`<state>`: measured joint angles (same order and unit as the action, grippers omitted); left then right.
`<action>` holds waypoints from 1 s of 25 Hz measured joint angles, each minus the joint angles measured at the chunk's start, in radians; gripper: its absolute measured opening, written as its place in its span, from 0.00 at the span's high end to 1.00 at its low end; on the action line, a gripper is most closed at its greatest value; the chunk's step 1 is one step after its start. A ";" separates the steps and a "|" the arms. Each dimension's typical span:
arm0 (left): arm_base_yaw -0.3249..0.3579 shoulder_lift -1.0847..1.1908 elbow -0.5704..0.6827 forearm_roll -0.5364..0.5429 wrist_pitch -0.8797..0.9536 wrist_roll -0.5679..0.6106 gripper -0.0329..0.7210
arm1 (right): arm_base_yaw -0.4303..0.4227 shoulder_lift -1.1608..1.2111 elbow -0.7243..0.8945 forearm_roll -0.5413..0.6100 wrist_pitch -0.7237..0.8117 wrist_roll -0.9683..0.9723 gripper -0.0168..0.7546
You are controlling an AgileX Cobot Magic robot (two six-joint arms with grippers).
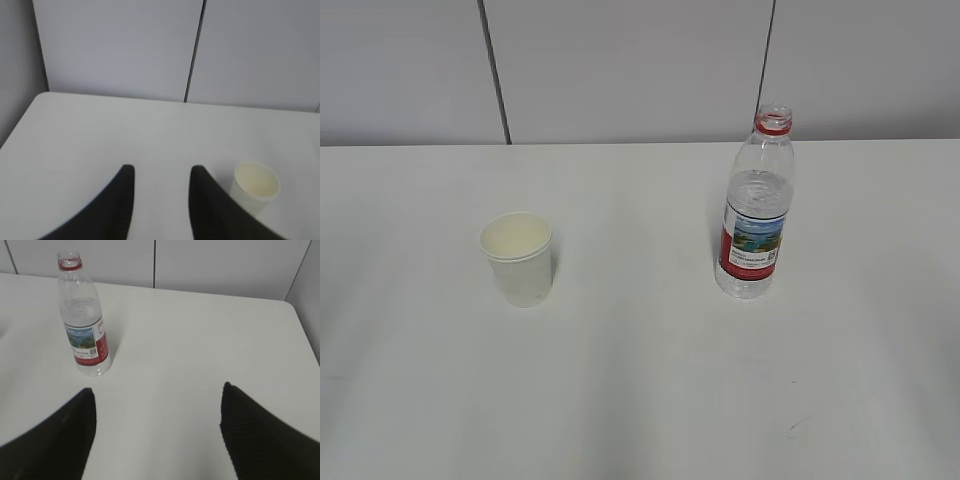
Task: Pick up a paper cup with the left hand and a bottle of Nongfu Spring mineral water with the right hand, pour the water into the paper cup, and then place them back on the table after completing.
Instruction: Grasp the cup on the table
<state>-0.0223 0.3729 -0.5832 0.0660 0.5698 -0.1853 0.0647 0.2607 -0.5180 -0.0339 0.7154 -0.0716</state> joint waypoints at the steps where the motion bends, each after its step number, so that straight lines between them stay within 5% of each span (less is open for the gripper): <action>1: -0.002 0.044 0.000 0.000 -0.065 0.000 0.64 | 0.000 0.038 0.000 0.000 -0.039 0.000 0.24; 7: -0.003 0.203 0.055 0.000 -0.361 0.000 0.64 | 0.000 0.228 0.000 0.000 -0.295 0.000 0.24; 17: -0.003 0.372 0.349 0.005 -0.829 0.000 0.64 | 0.000 0.392 0.108 0.002 -0.626 0.000 0.24; 25: -0.003 0.652 0.384 0.201 -1.137 -0.106 0.64 | 0.000 0.521 0.203 0.006 -0.849 0.014 0.24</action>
<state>-0.0255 1.0252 -0.1992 0.2673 -0.5668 -0.2917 0.0647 0.7820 -0.3148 -0.0275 -0.1337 -0.0573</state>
